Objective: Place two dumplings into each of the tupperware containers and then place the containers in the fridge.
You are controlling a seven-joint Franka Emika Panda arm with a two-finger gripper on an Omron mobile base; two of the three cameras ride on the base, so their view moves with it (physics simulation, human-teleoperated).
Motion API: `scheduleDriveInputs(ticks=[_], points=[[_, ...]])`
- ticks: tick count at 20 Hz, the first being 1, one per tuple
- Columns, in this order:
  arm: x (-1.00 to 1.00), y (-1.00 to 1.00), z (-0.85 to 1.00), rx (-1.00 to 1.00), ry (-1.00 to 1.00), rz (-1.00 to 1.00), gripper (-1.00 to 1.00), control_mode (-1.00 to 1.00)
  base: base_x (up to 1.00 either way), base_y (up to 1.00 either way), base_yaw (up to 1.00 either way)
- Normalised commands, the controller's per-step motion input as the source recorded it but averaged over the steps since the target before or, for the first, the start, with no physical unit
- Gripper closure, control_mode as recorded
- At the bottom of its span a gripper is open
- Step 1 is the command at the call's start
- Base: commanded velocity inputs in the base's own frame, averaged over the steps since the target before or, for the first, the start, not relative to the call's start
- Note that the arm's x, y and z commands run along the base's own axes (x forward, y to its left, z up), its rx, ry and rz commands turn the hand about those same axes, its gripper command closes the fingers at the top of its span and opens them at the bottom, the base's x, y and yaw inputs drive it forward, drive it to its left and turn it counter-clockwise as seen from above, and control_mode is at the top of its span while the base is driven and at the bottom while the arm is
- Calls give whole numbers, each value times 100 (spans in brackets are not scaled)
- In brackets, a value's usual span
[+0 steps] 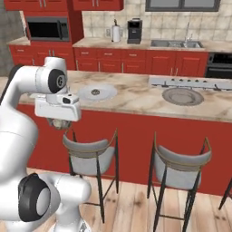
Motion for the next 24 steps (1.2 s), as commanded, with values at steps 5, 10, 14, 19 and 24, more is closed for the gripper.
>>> scheduleDriveInputs(ticks=[5, 10, 14, 19, 24], points=[[0, 0, 0, 0, 0, 0, 100, 100, 48, 58, 0], [0, 0, 0, 0, 0, 0, 100, 100, 8, 97, 0], [0, 0, 0, 0, 0, 0, 100, 100, 53, 68, 0], [0, 0, 0, 0, 0, 0, 100, 100, 75, 9, 0], [0, 0, 0, 0, 0, 0, 100, 100, 63, 0, 0]])
